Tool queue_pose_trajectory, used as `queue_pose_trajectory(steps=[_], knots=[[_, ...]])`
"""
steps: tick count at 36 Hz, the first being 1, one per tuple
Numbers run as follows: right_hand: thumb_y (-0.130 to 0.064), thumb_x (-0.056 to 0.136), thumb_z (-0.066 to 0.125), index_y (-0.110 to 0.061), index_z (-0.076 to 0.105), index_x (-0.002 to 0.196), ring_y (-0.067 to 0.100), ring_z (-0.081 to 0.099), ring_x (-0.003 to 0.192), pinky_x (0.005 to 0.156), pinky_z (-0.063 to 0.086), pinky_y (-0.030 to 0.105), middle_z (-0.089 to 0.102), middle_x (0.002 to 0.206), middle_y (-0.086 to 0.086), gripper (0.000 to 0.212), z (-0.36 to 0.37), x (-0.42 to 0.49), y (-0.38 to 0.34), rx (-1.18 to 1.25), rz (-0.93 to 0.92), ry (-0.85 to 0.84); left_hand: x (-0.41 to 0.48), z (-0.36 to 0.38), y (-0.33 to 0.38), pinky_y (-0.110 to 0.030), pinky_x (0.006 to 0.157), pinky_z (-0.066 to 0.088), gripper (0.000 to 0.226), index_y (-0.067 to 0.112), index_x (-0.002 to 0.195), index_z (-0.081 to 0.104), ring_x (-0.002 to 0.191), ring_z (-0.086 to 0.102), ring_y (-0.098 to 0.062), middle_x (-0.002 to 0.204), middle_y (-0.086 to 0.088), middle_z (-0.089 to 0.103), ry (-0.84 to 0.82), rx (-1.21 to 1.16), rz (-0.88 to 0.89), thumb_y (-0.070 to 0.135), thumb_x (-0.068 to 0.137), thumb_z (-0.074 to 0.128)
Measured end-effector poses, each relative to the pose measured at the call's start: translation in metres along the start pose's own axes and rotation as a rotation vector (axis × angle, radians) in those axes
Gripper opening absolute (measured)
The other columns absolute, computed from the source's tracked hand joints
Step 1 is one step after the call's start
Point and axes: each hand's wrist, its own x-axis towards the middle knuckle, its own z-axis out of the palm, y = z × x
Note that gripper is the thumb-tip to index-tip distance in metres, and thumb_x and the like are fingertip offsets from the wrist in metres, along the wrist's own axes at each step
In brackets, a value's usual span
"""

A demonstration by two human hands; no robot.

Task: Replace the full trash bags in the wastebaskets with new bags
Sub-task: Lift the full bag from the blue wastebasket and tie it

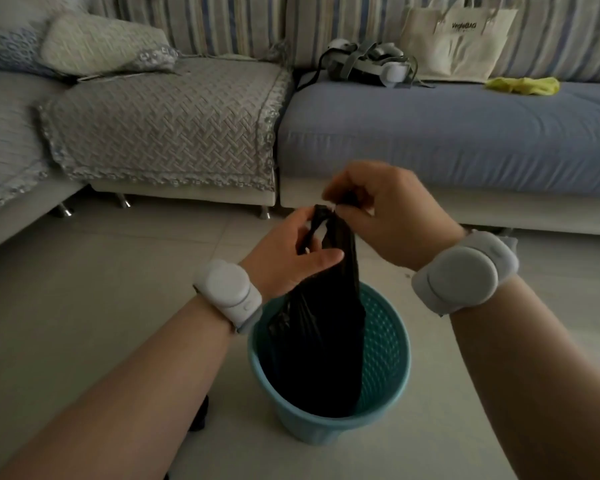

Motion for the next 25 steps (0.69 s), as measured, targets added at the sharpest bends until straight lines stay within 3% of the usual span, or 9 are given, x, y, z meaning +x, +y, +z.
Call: queue_pose_trajectory(steps=[2, 4, 6, 9, 13, 18, 22, 25], knots=[[0.001, 0.082, 0.059, -0.022, 0.062, 0.093, -0.012, 0.056, 0.073, 0.07, 0.043, 0.003, 0.056, 0.079, -0.023, 0.026, 0.008, -0.001, -0.006, 0.111, 0.017, -0.067, 0.001, 0.006, 0.001, -0.023, 0.057, 0.042, 0.043, 0.033, 0.11, 0.049, 0.059, 0.051, -0.007, 0.066, 0.008, 0.052, -0.014, 0.117, 0.042, 0.044, 0.074, 0.069], [0.0, 0.082, 0.06, -0.029, 0.057, 0.09, -0.007, 0.06, 0.075, 0.072, 0.047, 0.008, 0.062, 0.081, -0.016, 0.03, 0.014, -0.002, -0.009, 0.212, 0.025, -0.135, 0.001, 0.012, 0.003, -0.017, 0.054, 0.035, 0.015, 0.035, 0.086, 0.05, 0.054, 0.044, -0.003, 0.06, 0.009, 0.047, -0.013, 0.229, 0.09, 0.034, 0.083, 0.064], [-0.002, 0.084, 0.06, -0.035, 0.055, 0.089, 0.002, 0.063, 0.077, 0.074, 0.052, 0.017, 0.064, 0.085, -0.012, 0.035, 0.017, -0.002, -0.01, 0.295, 0.033, -0.157, -0.002, 0.018, 0.003, -0.022, 0.052, 0.031, 0.025, 0.031, 0.069, 0.048, 0.047, 0.039, -0.002, 0.051, 0.009, 0.044, 0.009, 0.2, 0.063, 0.022, 0.092, 0.054], [-0.008, 0.089, 0.058, -0.037, 0.054, 0.096, 0.0, 0.06, 0.071, 0.065, 0.047, 0.01, 0.061, 0.089, -0.012, 0.029, 0.02, -0.001, -0.003, 0.326, 0.09, -0.006, -0.006, 0.019, 0.006, -0.03, 0.048, 0.027, 0.027, 0.017, 0.076, 0.054, 0.041, 0.031, -0.009, 0.05, 0.004, 0.039, 0.006, -0.148, -0.09, 0.017, 0.099, 0.04], [-0.014, 0.094, 0.051, -0.024, 0.063, 0.107, 0.008, 0.056, 0.083, 0.067, 0.043, 0.009, 0.06, 0.103, -0.004, 0.021, 0.026, 0.0, 0.021, 0.197, 0.267, 0.156, -0.006, 0.013, 0.006, -0.023, 0.045, 0.025, 0.032, 0.005, 0.088, 0.057, 0.038, 0.028, -0.007, 0.053, 0.0, 0.038, -0.006, -0.395, -0.171, 0.021, 0.101, 0.033], [-0.016, 0.097, 0.047, -0.017, 0.065, 0.11, 0.007, 0.059, 0.076, 0.073, 0.052, 0.027, 0.066, 0.088, -0.008, 0.023, 0.041, -0.006, 0.031, 0.347, 0.403, -0.096, -0.008, 0.013, -0.002, -0.025, 0.047, 0.025, 0.035, 0.005, 0.086, 0.057, 0.04, 0.028, -0.009, 0.056, -0.001, 0.044, 0.024, -0.46, -0.244, 0.027, 0.1, 0.035], [-0.015, 0.095, 0.051, -0.021, 0.067, 0.093, 0.007, 0.061, 0.07, 0.067, 0.053, 0.021, 0.067, 0.078, -0.004, 0.017, 0.049, -0.008, 0.031, 0.442, 0.428, -0.176, -0.007, 0.012, -0.008, -0.024, 0.047, 0.029, 0.036, 0.002, 0.098, 0.053, 0.042, 0.033, -0.01, 0.06, -0.003, 0.046, 0.059, -0.49, -0.303, 0.034, 0.099, 0.037], [-0.011, 0.091, 0.057, -0.023, 0.066, 0.087, 0.003, 0.059, 0.065, 0.065, 0.053, 0.019, 0.067, 0.074, -0.004, 0.016, 0.052, -0.009, 0.034, 0.489, 0.448, -0.198, -0.007, 0.01, -0.011, -0.025, 0.047, 0.033, 0.035, 0.004, 0.096, 0.052, 0.044, 0.038, -0.011, 0.06, -0.003, 0.048, 0.069, -0.496, -0.341, 0.037, 0.098, 0.039]])
